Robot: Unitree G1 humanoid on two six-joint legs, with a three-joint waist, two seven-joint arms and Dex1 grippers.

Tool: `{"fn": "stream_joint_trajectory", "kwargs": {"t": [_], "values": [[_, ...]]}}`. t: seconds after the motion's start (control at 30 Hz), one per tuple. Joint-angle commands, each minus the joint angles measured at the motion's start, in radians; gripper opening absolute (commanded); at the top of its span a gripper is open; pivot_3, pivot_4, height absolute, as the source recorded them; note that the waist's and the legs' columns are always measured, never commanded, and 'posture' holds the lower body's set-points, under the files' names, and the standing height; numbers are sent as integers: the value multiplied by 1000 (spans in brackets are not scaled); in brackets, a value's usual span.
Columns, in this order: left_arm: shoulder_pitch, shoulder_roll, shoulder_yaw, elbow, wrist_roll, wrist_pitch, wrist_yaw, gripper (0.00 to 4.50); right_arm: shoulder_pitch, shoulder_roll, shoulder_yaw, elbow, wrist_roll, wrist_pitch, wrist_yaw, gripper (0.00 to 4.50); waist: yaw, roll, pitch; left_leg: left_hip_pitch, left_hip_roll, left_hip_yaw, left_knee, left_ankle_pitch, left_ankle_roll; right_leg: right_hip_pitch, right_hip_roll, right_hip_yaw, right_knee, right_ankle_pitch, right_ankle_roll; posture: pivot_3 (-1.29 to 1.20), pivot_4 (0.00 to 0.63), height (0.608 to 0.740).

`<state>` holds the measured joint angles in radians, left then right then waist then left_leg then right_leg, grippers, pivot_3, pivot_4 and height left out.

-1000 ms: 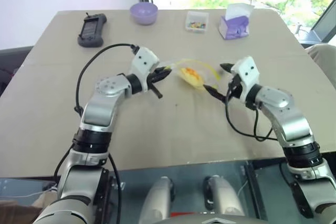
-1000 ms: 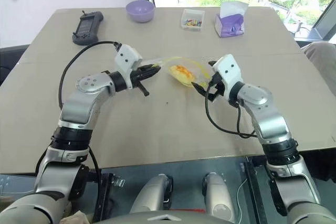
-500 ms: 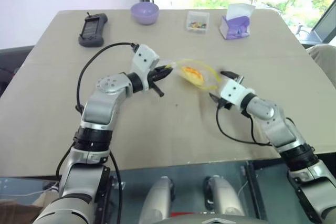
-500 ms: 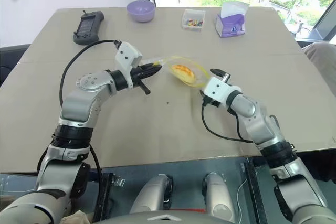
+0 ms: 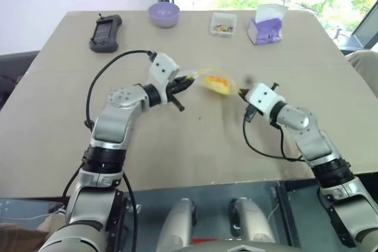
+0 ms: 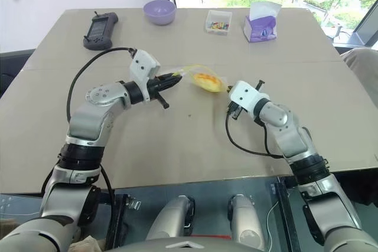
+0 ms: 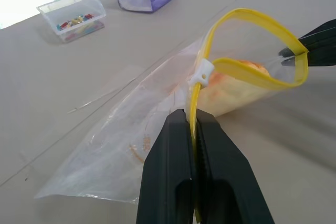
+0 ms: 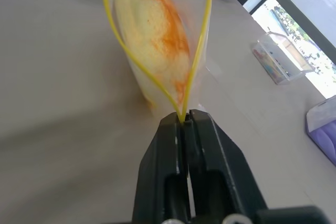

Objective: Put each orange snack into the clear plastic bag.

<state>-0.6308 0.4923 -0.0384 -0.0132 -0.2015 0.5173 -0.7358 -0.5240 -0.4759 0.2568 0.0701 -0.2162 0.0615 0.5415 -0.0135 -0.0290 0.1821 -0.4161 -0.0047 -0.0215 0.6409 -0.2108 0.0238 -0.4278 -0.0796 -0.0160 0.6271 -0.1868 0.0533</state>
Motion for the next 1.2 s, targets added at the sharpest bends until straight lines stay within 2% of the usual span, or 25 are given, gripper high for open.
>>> {"fn": "stream_joint_trajectory", "kwargs": {"t": [0.03,0.27,0.4,0.5,0.63,0.77,0.87,1.03,1.17,1.2], "values": [[-6,37,49,-61,-50,-11,-38,0,-40,-56,-87,-88,74,20,70,54,0,0,0,0,0,0,0,0,0,0,0,0,0,0,0,0,150,740],[-79,92,154,-82,-265,150,-137,0,-142,-181,-185,-176,273,165,291,54,0,0,0,0,0,-1,0,0,0,0,0,-1,0,0,0,0,150,740],[-116,82,90,0,-183,99,-87,0,-204,-197,-159,-78,252,131,303,54,0,0,0,0,0,-1,1,0,0,2,0,-2,-1,0,0,0,150,740],[-163,41,49,102,-77,-53,-12,0,-270,-174,-133,62,161,29,212,54,1,0,0,2,0,-1,2,0,0,4,0,-2,-1,0,0,0,150,740],[-171,24,52,134,-34,-188,7,0,-290,-151,-141,102,104,-71,119,54,1,0,0,-2,0,-1,2,0,0,0,0,-1,-1,0,0,0,150,740],[-22,66,-11,59,47,-342,-39,0,-146,-146,-129,5,79,-96,90,54,-1,0,0,-1,0,1,-3,2,-4,-1,-1,1,-2,0,0,0,150,740],[114,76,-57,-4,106,-440,-36,0,10,-131,-85,-88,49,-76,80,54,2,0,0,0,0,4,-4,0,0,-1,-1,3,-2,0,0,0,150,740],[237,84,-105,-50,191,-521,-15,0,188,-113,-34,-169,-1,-30,82,54,4,0,0,0,0,5,0,-1,2,-1,-1,3,0,0,0,0,150,740],[253,90,-115,-38,242,-557,7,0,252,-123,-68,-204,41,-3,118,1290,4,0,0,2,0,4,2,-1,2,2,-1,3,0,0,1,0,150,740],[253,89,-117,-30,256,-575,15,0,260,-127,-81,-215,46,-7,115,1852,4,1,0,2,1,4,3,-2,2,2,-1,3,0,0,1,0,150,740]]}}
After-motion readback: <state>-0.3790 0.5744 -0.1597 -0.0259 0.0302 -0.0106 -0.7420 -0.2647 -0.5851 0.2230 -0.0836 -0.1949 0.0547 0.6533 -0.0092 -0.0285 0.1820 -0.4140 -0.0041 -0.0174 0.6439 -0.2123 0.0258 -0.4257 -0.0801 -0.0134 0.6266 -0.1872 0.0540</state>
